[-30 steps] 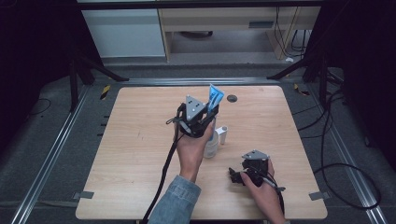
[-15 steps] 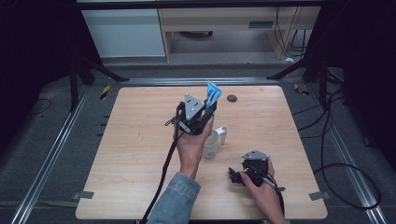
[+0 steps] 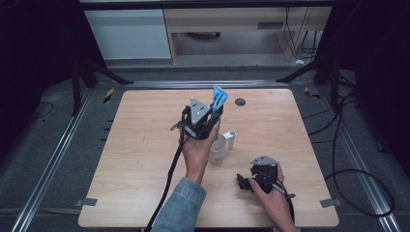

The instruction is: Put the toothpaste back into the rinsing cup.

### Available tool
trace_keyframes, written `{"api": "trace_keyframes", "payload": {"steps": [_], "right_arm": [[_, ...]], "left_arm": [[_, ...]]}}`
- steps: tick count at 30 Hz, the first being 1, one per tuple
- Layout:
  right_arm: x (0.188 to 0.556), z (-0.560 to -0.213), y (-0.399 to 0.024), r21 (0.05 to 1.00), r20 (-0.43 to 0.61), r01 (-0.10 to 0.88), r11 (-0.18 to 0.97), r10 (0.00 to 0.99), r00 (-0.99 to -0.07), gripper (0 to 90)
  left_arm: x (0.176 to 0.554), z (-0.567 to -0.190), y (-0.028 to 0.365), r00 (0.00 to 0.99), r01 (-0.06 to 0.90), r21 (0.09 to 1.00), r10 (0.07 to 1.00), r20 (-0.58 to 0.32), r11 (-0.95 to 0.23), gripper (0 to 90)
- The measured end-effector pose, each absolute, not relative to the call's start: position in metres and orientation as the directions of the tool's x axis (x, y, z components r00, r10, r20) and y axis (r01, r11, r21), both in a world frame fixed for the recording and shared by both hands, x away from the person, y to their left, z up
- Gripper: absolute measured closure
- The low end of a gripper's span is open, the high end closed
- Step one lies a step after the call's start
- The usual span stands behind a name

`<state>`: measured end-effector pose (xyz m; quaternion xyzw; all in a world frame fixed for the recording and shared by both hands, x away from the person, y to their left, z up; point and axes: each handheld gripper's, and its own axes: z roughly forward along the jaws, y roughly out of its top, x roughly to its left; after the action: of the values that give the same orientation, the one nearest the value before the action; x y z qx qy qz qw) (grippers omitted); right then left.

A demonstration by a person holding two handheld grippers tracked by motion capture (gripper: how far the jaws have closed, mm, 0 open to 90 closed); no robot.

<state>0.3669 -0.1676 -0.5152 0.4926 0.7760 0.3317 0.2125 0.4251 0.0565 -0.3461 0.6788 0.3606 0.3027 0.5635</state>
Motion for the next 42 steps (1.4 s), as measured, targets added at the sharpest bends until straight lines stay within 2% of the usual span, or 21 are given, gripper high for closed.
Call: {"api": "trace_keyframes", "payload": {"steps": [25,42], "right_arm": [[0.367,-0.515,-0.168,0.724,-0.004,0.623,0.295,0.906,-0.424,0.5],[0.367,-0.515,-0.168,0.726,-0.004,0.621,0.295,0.905,-0.425,0.5]], "left_arm": [[0.430,-0.361,0.065,0.554,0.163,0.983,0.833,-0.022,-0.082,72.3],[0.431,-0.391,0.053,0.559,0.212,0.972,0.828,-0.033,-0.105,72.2]]}}
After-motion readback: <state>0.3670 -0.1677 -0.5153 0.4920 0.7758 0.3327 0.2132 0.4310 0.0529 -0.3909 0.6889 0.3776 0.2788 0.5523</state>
